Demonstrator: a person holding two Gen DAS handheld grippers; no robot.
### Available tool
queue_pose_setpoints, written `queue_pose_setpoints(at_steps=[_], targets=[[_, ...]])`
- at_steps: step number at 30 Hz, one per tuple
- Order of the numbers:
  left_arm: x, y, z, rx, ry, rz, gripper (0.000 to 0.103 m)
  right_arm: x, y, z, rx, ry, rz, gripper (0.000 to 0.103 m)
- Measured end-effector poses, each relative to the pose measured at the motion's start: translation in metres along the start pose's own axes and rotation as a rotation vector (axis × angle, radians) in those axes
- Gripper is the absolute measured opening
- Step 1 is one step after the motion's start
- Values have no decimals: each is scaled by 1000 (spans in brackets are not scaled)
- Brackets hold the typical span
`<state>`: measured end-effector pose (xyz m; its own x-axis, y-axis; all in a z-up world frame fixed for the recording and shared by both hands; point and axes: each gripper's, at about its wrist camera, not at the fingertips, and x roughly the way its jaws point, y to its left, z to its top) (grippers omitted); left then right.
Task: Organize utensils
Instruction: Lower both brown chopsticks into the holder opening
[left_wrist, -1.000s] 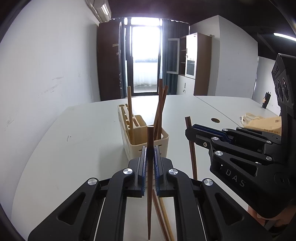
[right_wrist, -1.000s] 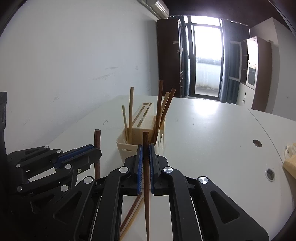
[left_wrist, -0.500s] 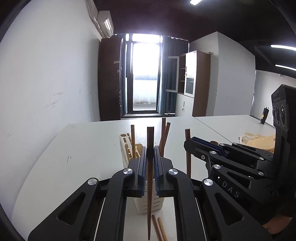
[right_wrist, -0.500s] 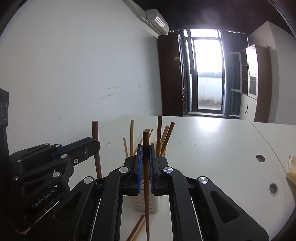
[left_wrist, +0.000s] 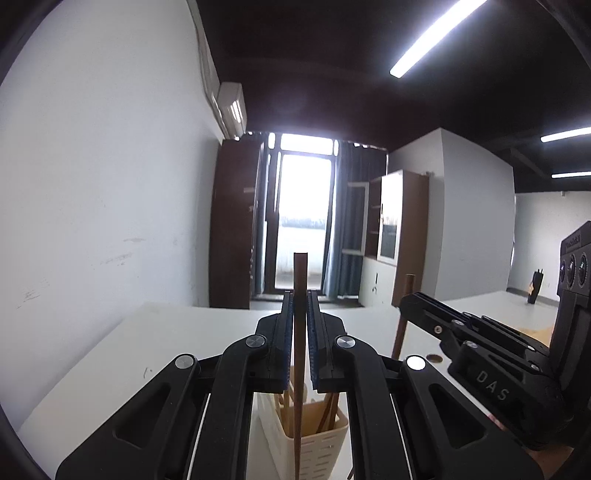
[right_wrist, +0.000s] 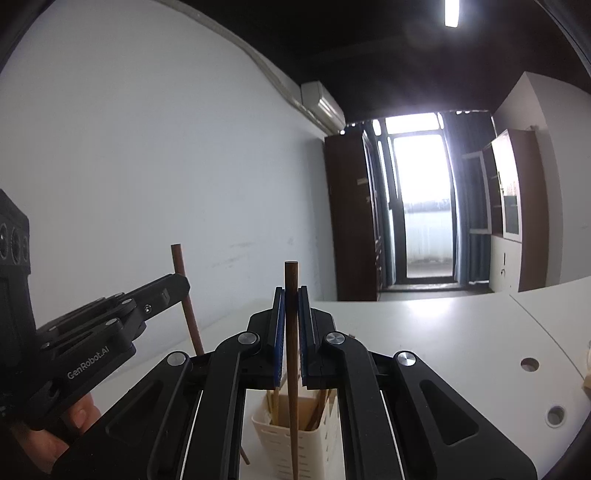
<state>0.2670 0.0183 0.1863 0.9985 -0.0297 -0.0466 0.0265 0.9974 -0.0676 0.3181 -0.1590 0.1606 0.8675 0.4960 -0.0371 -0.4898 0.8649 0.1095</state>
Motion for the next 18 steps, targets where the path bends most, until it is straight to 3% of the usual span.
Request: queue_pose_setpoints(at_steps=[10,18], targets=[[-20,-5,14,-37,-213,23,7,-27,-7,9,59,-244,36,7],[-21,-7,14,-46,-253,28,7,-27,-8,11,49,-318,29,7]])
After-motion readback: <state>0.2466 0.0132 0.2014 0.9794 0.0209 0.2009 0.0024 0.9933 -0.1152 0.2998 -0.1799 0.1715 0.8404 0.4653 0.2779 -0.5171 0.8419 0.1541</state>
